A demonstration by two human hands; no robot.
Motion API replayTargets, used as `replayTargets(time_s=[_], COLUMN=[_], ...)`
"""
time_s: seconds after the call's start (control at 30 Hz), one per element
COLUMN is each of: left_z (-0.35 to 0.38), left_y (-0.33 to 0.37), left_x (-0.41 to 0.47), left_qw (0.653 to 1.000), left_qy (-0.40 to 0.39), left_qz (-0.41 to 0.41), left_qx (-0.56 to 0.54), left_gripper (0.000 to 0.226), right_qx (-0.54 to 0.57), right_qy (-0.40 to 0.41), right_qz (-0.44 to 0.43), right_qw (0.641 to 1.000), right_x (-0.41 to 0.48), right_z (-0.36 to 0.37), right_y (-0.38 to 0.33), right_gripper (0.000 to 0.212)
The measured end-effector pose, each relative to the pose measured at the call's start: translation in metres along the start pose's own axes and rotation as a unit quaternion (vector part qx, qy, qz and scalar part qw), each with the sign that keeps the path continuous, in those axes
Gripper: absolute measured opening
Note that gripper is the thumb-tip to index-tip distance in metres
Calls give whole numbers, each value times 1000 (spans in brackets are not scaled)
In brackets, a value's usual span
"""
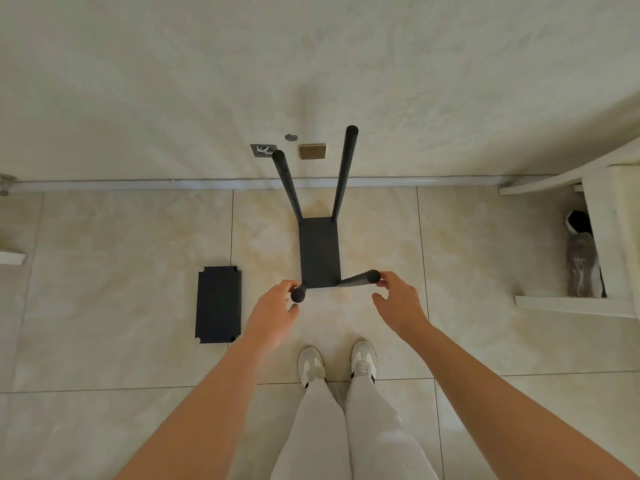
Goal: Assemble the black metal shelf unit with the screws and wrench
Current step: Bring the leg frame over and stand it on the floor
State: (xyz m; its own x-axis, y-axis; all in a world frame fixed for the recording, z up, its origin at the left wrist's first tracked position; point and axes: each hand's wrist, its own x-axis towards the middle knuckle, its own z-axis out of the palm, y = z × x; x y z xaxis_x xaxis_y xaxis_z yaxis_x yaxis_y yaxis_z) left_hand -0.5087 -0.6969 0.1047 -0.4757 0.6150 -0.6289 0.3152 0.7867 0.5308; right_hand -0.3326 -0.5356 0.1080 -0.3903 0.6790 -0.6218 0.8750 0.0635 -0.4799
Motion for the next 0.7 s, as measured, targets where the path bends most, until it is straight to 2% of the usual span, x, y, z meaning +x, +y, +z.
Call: replayTargets(time_s=[0.23, 0.37, 0.5, 0.7], left_z=[-54, -65, -47, 4], left_y=[49, 81, 113, 174], left_x=[-43, -68, -95, -132], left_qw=[999, 997, 989, 958], left_qy=[16, 36, 39, -5], left_qz=[31, 37, 70, 127], left_qx=[-2, 56, 125, 258], left_gripper=[48, 38, 33, 33], right_qx=[29, 26, -2, 0], right_qy=[1, 6, 9, 64], right_qz=[26, 24, 29, 77], right_qw=[999, 999, 1000, 995], right_x=[-67, -111, -153, -205], right_z=[-43, -68, -95, -142], right_y=[-15, -10, 10, 68], right_gripper=[37, 36, 38, 36])
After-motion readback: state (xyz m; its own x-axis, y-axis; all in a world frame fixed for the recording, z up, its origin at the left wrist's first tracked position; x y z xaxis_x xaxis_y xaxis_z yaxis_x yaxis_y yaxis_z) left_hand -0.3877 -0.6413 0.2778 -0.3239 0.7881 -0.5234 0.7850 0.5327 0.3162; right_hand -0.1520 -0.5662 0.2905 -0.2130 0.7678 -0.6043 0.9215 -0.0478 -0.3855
